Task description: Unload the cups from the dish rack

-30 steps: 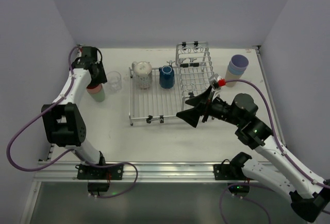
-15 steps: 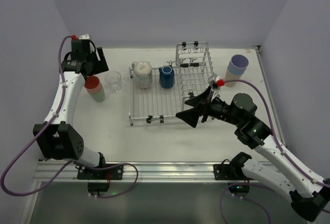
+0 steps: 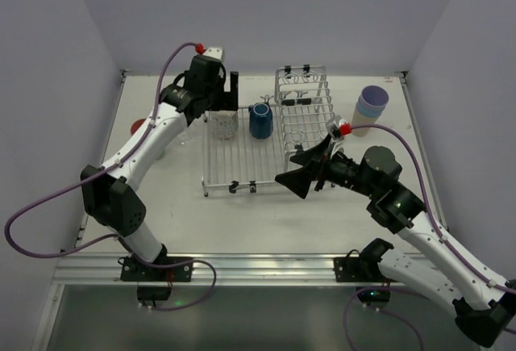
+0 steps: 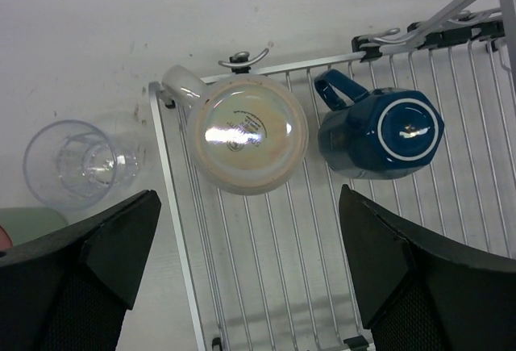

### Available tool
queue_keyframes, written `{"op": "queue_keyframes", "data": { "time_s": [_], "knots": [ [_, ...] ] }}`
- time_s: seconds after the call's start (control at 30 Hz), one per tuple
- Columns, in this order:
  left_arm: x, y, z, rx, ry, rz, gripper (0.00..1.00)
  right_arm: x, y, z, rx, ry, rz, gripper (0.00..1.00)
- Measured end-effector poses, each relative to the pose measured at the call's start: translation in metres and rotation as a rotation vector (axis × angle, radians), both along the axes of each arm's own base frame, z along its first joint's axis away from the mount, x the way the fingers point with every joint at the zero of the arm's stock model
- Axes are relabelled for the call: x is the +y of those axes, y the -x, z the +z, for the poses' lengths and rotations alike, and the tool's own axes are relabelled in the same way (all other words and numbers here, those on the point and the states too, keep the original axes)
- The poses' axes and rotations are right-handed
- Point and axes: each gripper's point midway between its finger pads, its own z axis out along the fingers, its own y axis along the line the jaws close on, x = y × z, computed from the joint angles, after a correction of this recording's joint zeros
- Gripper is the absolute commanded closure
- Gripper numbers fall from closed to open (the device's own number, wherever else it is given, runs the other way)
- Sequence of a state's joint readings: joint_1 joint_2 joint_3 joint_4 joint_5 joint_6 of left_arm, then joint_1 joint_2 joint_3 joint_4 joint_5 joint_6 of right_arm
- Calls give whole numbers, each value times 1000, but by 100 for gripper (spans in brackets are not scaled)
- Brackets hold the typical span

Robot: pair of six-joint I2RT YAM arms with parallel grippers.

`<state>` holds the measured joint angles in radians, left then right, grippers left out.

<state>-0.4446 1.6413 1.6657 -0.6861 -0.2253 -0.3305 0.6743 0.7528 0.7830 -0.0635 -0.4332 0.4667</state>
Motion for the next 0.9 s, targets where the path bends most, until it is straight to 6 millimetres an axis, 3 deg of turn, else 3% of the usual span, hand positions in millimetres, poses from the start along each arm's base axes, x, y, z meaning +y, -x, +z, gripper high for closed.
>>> {"op": "queue_keyframes", "data": {
  "time_s": [0.1,0.33,0.9],
  "knots": [
    [-6,0,-19,19,-12,11,0,0,-1,-1,1,2,0,1],
    [-14,-2,-35,-8,-23,55,0,3,-4,-6,13,15,0,1],
    [-11,-26,-90,-1,-121,131,0,9,-1,-13,23,36,29,1]
  ]
}}
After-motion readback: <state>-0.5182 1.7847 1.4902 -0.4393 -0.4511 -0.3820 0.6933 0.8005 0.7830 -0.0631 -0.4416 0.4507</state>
